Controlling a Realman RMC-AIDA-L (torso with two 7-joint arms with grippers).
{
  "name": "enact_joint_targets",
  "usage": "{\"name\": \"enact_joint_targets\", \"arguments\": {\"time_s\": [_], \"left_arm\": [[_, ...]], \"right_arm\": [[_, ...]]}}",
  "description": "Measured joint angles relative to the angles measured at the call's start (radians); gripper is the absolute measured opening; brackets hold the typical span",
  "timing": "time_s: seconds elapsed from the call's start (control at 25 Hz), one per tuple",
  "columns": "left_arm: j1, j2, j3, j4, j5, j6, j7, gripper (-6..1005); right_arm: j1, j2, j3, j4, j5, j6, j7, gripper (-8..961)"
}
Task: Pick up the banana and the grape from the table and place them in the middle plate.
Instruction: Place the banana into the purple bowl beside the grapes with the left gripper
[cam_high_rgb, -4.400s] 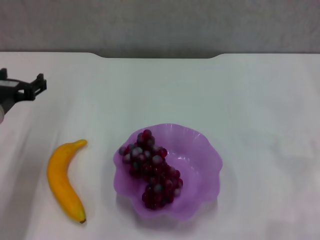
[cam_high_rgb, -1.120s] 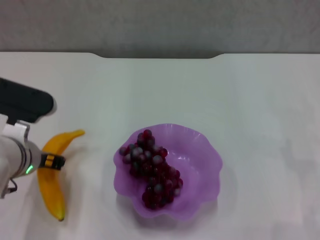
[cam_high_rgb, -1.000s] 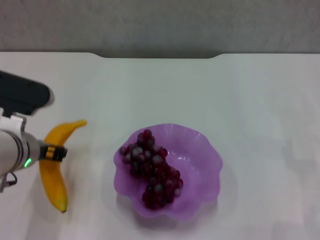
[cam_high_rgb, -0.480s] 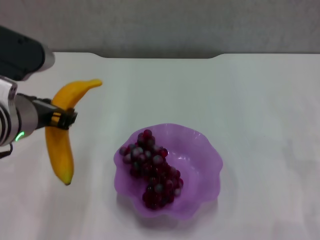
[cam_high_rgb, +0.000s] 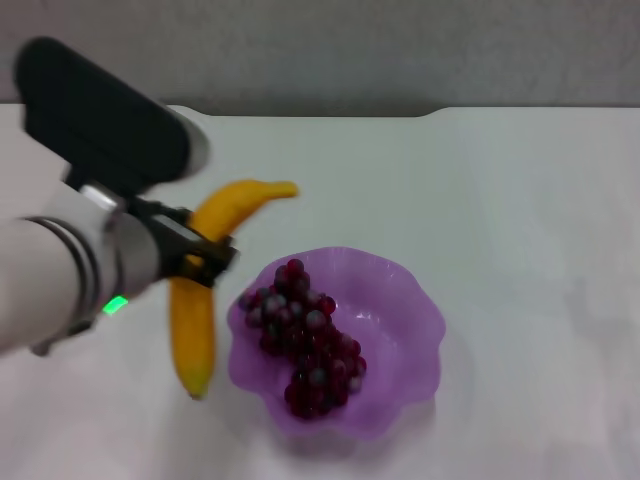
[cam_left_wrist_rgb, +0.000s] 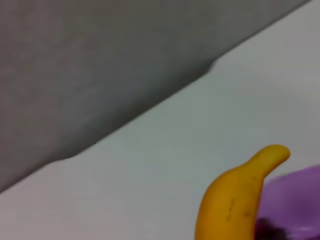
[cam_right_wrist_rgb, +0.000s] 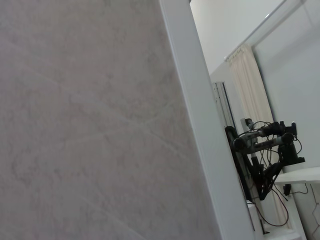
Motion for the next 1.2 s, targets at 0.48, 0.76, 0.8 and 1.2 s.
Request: {"name": "enact_joint_targets", "arguments": {"time_s": [0.48, 0.76, 0.8, 1.2], "left_arm": [[-0.106, -0.003, 0.151, 0.034, -0.074, -0.1, -0.001, 501], [-0.154, -0.027, 0.162, 0.113, -0.065, -0.13, -0.002, 500], [-0.16, -0.034, 0.162, 0.124, -0.062, -0.136, -0.002, 500], [-0.215, -0.079, 0.169, 0.273, -0.064, -0.228, -0.003, 498]], "right_arm": [[0.008, 0.001, 0.0, 0.002, 0.0, 0.0, 0.0, 878], [0.018, 0.001, 0.0, 0.013, -0.001, 0.0, 0.0, 878], [0.018, 0.001, 0.0, 0.013, 0.0, 0.0, 0.0, 878], [0.024, 0.001, 0.0, 0.015, -0.002, 0.0, 0.0, 878]]}}
